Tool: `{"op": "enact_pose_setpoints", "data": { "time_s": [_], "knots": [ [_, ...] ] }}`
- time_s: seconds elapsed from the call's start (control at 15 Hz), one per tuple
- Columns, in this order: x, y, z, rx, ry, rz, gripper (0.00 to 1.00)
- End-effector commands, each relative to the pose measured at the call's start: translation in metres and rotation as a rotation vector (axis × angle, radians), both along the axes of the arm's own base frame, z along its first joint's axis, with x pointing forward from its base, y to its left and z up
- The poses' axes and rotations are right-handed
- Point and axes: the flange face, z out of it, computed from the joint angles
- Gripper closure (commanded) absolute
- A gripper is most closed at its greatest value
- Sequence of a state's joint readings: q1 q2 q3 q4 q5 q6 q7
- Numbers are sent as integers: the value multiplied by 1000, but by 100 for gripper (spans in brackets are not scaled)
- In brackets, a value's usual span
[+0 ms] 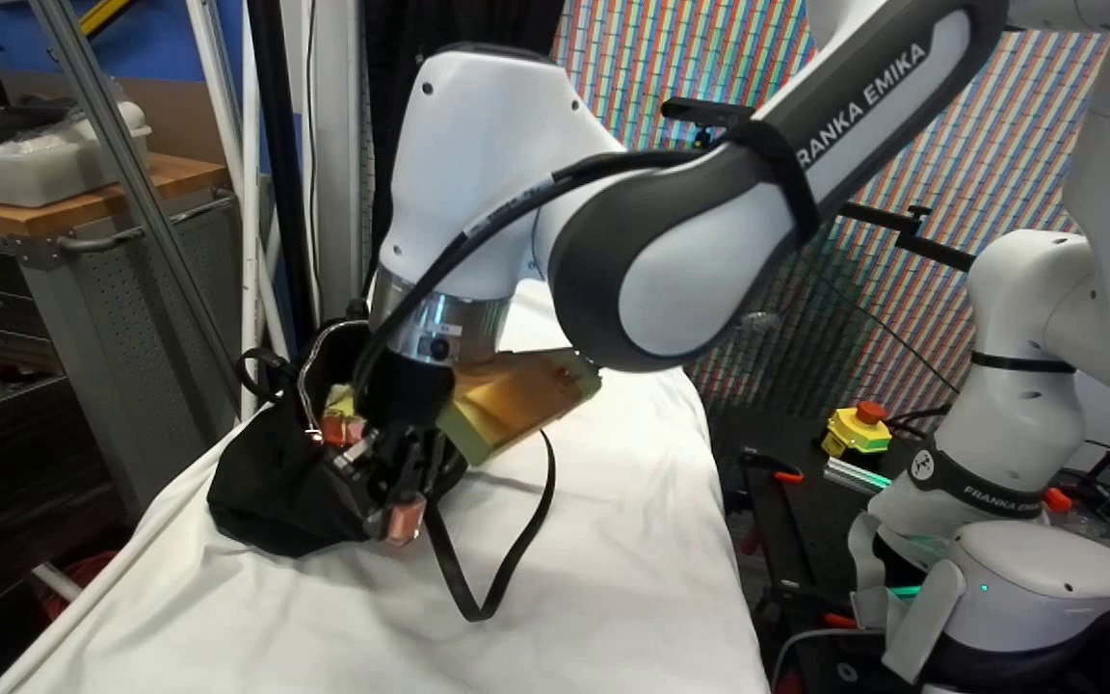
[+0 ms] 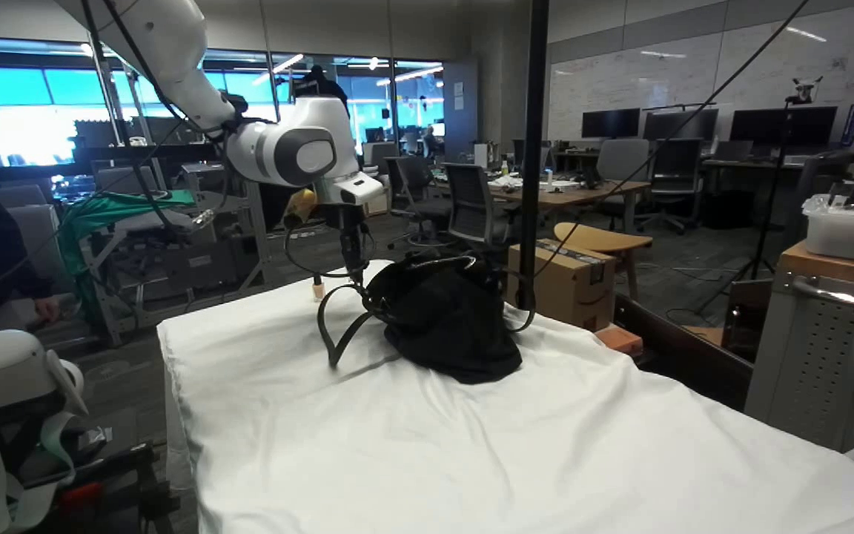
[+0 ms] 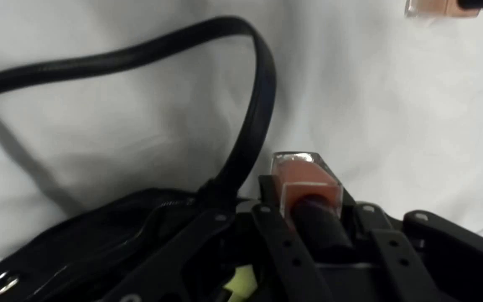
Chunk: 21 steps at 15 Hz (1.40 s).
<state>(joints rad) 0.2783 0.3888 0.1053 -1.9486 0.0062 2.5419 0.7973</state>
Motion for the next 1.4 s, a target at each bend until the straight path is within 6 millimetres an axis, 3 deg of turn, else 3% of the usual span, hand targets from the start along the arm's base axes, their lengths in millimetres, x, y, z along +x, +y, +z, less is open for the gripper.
{"op": "enact_pose_setpoints", "data": {
  "time_s": [0.0,0.53,0.93,1.0,1.07,1.13,1.33],
  "knots": [
    [14,-43,30,9,-34,-19,85],
    [60,-119,38,-32,-56,-112,85],
    [91,-141,27,-52,-62,-165,85],
    [94,-142,25,-54,-59,-166,74],
    [96,-142,23,-56,-57,-166,35],
    [98,-141,20,-55,-54,-166,34],
    [97,-137,17,-56,-55,-162,16]
  ]
}}
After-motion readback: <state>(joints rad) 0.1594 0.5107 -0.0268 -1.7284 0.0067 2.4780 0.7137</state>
